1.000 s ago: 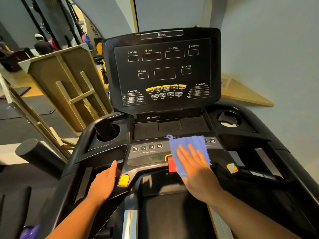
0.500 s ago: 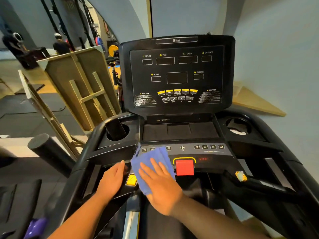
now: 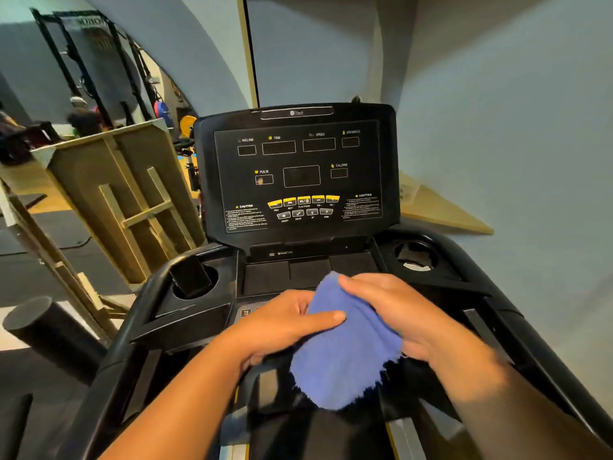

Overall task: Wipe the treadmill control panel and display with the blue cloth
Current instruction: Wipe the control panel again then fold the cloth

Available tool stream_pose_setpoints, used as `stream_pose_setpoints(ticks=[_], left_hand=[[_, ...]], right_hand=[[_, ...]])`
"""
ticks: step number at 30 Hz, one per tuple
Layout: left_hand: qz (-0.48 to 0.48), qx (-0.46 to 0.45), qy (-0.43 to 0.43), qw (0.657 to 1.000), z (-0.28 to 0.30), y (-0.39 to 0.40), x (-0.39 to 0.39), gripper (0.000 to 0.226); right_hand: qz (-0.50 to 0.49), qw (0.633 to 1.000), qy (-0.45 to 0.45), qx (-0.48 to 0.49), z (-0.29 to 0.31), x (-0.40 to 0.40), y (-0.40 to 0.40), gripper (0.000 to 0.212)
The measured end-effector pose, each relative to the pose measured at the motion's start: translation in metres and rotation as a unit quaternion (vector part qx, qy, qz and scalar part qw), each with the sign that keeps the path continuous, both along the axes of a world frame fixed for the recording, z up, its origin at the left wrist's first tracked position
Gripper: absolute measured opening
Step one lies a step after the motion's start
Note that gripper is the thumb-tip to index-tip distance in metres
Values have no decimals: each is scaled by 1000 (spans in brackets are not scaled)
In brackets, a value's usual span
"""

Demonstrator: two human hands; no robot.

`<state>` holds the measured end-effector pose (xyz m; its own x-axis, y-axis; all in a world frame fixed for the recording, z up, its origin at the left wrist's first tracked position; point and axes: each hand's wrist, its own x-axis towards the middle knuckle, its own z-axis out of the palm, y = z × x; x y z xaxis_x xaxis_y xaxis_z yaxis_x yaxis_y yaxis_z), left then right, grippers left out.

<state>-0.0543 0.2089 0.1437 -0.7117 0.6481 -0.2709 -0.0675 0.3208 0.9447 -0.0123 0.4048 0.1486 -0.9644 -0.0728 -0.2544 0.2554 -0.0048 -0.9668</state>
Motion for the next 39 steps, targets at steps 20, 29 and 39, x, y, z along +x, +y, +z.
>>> stream_pose_setpoints(ticks=[20,29,39], left_hand=[[103,158,-1,982,-16,48,2,31],[-24,216,-178,960,-36,100,20,35],[-145,-18,165,975,-77,240,15,38]], right_hand=[[-99,987,94,-86,-30,56,74,34],[-144,982,92,81,-51,115,128,29],[-348,930,-72,97,-110,162,135,26]])
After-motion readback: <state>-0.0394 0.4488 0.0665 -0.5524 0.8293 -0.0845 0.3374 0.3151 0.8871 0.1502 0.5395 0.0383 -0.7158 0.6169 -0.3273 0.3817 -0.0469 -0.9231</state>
